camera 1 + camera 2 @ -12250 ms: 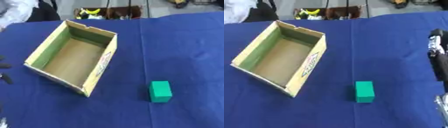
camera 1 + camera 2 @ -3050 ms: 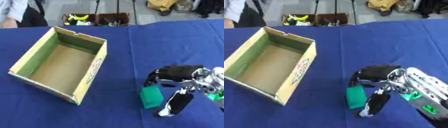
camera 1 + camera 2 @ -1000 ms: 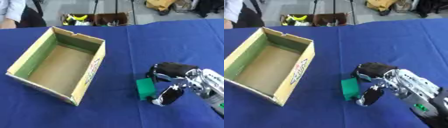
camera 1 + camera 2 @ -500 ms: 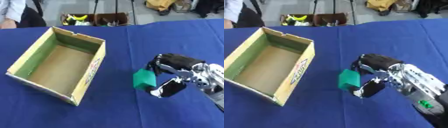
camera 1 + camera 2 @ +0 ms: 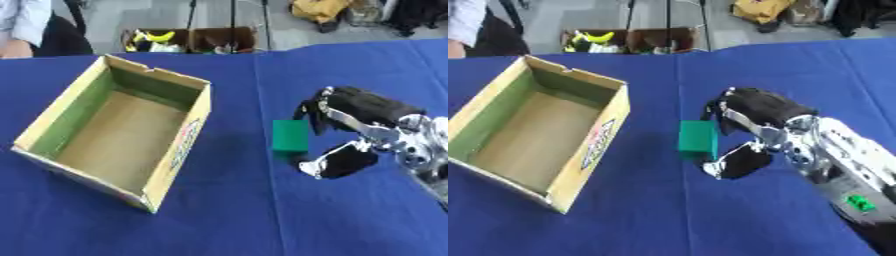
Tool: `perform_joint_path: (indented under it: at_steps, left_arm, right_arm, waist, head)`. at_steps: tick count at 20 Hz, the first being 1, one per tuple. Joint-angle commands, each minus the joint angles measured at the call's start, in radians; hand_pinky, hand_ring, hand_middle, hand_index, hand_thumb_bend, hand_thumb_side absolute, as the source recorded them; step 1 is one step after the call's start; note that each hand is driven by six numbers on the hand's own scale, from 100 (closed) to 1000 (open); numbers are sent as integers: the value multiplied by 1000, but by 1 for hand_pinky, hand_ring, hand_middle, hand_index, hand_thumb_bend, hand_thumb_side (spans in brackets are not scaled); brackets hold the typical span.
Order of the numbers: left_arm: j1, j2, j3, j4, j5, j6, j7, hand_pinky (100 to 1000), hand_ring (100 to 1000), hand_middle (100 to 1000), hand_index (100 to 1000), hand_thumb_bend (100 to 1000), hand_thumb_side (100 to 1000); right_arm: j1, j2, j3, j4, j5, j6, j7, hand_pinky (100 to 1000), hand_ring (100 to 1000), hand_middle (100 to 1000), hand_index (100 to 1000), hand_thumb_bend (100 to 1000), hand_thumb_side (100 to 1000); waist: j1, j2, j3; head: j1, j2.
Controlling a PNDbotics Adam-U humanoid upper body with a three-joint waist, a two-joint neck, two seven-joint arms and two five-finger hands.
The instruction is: Pick up objects on the table and place them in the box.
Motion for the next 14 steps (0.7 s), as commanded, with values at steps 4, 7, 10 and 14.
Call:
perform_joint_path:
  at_steps: [4,7,10,14]
  left_arm:
    - [-6,10,3,-20,-6,3,0,247,581,622,827,151,917]
    - [-5,10,3,-20,-5,3,1,247,581,622,828,152,917]
    - [-4,11,3,-20,-5,3,0,247,582,622,828,150,917]
    - [-3,12,2,-20,-5,3,0,247,583,622,828,146,924]
  right_arm:
    - [-37,-23,-30,-32,-3,9,-26,486,558,409,517,100,352]
    - [-58,-18,-40,-42,-1,10,-38,487,557,405,515,100,360]
    - [-82,-13,-49,-51,2,11,-49,488,557,400,513,100,366]
    - [-123,3,-64,-61,0,15,-62,489,556,394,511,100,411]
  waist:
    - [-3,-25,1]
    - [-4,-26,2]
    - [-6,-27,4]
    - [-9,-29,9]
  head:
    - [2,-12]
    - [3,-13]
    - [3,-12]
    - [1,-9]
